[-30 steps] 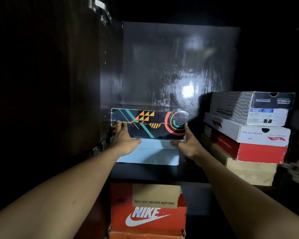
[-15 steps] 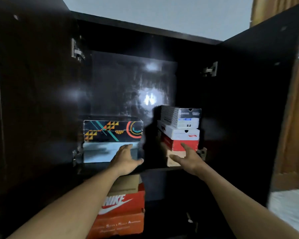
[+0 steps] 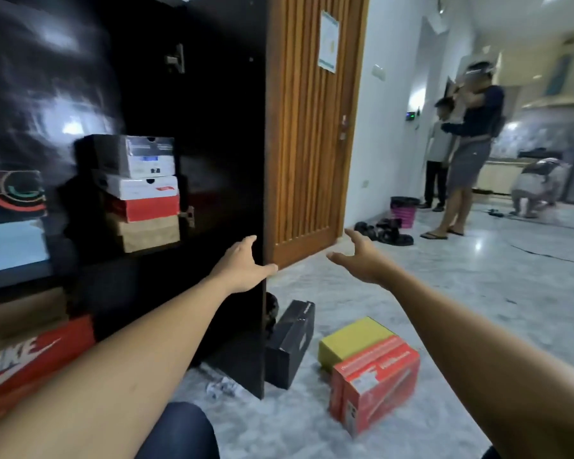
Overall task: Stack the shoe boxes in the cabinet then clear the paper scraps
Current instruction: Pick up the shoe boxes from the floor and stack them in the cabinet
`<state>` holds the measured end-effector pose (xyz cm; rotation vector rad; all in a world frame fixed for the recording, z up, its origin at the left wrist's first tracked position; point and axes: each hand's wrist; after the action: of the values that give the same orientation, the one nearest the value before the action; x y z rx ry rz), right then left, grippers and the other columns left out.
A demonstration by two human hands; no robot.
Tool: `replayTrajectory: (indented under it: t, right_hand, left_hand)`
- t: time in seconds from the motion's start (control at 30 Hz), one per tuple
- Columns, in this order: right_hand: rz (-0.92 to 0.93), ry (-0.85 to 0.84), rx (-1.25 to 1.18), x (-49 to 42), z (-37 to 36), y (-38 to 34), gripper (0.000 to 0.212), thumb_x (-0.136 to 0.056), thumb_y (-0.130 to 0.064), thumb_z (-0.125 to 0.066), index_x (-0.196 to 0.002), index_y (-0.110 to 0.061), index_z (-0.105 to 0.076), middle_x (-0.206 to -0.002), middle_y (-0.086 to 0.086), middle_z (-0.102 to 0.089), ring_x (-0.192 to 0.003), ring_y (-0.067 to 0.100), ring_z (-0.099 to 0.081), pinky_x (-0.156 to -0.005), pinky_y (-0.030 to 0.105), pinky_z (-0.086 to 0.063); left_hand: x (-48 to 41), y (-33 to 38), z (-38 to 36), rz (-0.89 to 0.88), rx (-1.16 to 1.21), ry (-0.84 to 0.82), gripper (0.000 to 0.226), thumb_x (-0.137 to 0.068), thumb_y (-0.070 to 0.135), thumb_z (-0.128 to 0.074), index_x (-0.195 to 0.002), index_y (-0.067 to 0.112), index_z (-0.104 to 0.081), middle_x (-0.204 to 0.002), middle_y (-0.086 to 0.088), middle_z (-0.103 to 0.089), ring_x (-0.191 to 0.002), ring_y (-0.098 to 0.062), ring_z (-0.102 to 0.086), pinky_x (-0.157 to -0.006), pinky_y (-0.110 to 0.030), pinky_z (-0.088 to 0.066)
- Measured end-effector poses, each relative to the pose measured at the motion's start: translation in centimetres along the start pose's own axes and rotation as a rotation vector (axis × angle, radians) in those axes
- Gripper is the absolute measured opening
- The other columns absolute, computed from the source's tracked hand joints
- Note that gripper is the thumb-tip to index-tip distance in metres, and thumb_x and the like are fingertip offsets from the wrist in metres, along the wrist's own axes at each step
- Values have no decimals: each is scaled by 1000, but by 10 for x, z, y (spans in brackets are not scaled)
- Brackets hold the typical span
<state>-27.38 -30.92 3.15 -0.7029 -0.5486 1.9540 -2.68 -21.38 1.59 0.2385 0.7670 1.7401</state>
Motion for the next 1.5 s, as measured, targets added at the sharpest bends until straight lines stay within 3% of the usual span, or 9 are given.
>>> replayTrajectory:
  t: [0.37,0.47,0.57,0.63,0.7,0.97,1.07,1.2,1.5]
  right_hand:
    - [-380,35,34,29,1,187,88,-91,-45,-68,-158,-10,-22,-162,15,-28,-148,29,-32,-117,40,-32]
    - [-473,-4,8,26,-22,241,88,-91,-41,-70,-157,-9,-22,-162,15,-28,-147,29,-33,-115,37,-32]
    - [-549,-50,-15,20,-51,296,80,-93,-32,-70,-154,-4,-28,-152,11,-43,-141,28,-42,-102,26,-38]
    - [-571,-97,-16,15,-73,327,76,-93,-31,-70,-152,-3,-33,-146,9,-49,-136,26,-47,-95,21,-39]
    - [-588,-139,-20,9,-96,352,83,-92,-36,-70,-155,-3,-27,-157,15,-38,-142,28,-41,-108,30,-37]
    - [-533,-158,54,-40,-151,419,82,-93,-38,-68,-155,-5,-26,-159,20,-28,-144,33,-35,-118,41,-31]
    - [-502,-145,122,-59,-160,437,84,-91,-42,-69,-154,-3,-30,-156,21,-34,-147,36,-28,-120,47,-26]
    - [-485,-139,141,-66,-174,457,79,-75,-62,-71,-134,-14,-49,-130,10,-55,-127,33,-46,-105,54,-43]
    - [-637,82,-26,22,-166,433,85,-83,-78,-54,-145,-26,-30,-139,7,-48,-133,27,-45,-100,48,-46]
  left_hand:
    - [-58,24,-214,-45,-9,-422,100,-85,55,-70,-160,19,-14,-163,-5,-28,-138,-29,-45,-105,-42,-47]
    - [-70,9,-277,46,4,-477,107,-73,58,-74,-158,16,-24,-151,-8,-47,-134,-29,-50,-103,-42,-49]
    - [-84,-21,-344,142,-13,-473,85,-48,70,-61,-121,27,-56,-121,-1,-68,-109,-26,-65,-91,-39,-56]
    - [-91,-41,-384,240,1,-513,72,-40,70,-54,-97,26,-52,-107,0,-70,-97,-25,-67,-84,-38,-58]
    - [-91,-56,-416,322,18,-524,71,-41,71,-54,-97,28,-49,-109,0,-67,-98,-26,-66,-85,-39,-57]
    - [-76,-70,-472,504,69,-475,72,-79,67,-66,-127,17,-48,-125,-7,-59,-113,-30,-60,-86,-35,-50]
    - [-80,-76,-487,528,106,-491,66,-80,68,-66,-122,18,-52,-120,-6,-64,-106,-29,-62,-82,-33,-49]
    - [-81,-79,-501,523,211,-474,54,-79,61,-73,-117,23,-63,-115,-2,-72,-88,-22,-61,-82,-31,-53]
    - [-43,-51,-484,352,82,-407,67,-58,56,-89,-104,26,-52,-105,7,-71,-98,-22,-69,-67,-32,-50]
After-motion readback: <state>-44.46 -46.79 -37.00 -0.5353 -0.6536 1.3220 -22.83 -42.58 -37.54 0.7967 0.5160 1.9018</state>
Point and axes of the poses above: each hand's wrist, its own x-axis away from the middle knuckle, its own z-axis out of the back of the hand, y = z × x
